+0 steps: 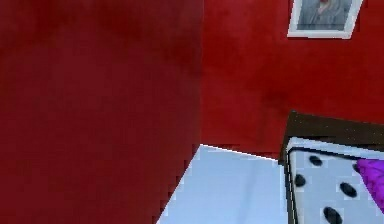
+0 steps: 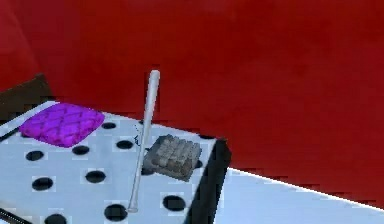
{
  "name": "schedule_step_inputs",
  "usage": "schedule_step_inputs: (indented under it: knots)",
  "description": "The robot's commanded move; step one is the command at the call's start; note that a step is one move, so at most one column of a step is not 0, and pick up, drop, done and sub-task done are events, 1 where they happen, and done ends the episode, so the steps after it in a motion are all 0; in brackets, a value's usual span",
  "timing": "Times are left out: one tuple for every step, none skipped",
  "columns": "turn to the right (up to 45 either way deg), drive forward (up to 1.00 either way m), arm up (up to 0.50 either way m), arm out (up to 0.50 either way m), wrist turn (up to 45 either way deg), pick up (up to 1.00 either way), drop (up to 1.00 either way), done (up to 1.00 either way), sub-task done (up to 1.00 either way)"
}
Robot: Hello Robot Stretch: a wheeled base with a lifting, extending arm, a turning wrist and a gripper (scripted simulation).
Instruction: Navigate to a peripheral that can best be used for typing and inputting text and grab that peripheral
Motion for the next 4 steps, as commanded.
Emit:
schedule_step_inputs:
  knots:
    - [18.0, 0.0, 0.0, 0.0, 0.0, 0.0, 0.0, 0.0, 0.0]
    - [0.0, 0.6, 0.0, 0.0, 0.0, 0.0, 0.0, 0.0, 0.0]
    - [9.0, 0.0, 0.0, 0.0, 0.0, 0.0, 0.0, 0.0, 0.0]
    - [0.0, 0.0, 0.5, 0.0, 0.0, 0.0, 0.0, 0.0, 0.0]
